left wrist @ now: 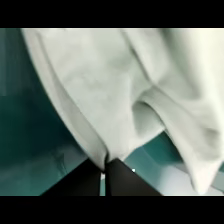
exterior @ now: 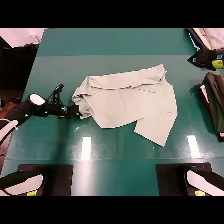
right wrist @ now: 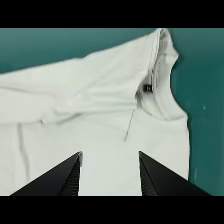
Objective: Fold the shirts.
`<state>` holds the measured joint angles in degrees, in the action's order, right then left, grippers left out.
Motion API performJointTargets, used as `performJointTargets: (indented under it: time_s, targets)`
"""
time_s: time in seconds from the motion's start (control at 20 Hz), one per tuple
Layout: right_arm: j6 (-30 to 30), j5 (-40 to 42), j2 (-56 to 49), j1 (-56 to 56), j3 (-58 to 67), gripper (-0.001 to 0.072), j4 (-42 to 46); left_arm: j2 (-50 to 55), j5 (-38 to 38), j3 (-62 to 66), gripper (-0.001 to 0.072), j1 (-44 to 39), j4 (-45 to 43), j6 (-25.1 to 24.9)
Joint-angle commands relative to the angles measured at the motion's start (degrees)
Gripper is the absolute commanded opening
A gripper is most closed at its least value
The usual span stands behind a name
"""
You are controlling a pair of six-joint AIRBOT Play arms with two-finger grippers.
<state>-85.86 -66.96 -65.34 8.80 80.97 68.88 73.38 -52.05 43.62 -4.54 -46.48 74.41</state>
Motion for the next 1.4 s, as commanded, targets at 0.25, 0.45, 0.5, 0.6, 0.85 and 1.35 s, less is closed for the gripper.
performJointTargets:
  time_s: [0.25, 0.45, 0.5, 0.6, 0.85, 1.35]
  targets:
    - [3.5, -7.3, -0.3, 10.3, -20.9, 0.0405, -1.4, -13.6, -8.5, 9.2, 0.0024, -0.1, -10.8, 0.3]
    - [5.5, -2.7, -1.2, 17.6, -30.5, 0.0404, -2.1, -14.7, -11.9, 9.3, 0.0024, -0.1, -11.0, 0.7]
    - [7.0, -2.9, -2.4, 18.9, -31.6, 0.0404, -3.1, -14.7, -12.2, 9.3, 0.0024, -0.1, -11.0, 0.7]
    - [10.5, -4.8, -6.7, 21.4, -32.3, 0.0404, -7.9, -14.7, -12.9, 9.3, 0.0024, -0.1, -11.0, 1.1]
    - [13.0, -3.4, -13.9, 22.3, -32.2, 0.0404, -15.0, -14.7, -13.6, 9.3, 0.0024, -0.1, -11.0, 3.6]
    - [14.0, -0.2, -16.4, 19.1, -29.9, 0.0225, -16.4, -14.7, -13.7, 9.3, 0.0024, -0.1, -11.0, 5.3]
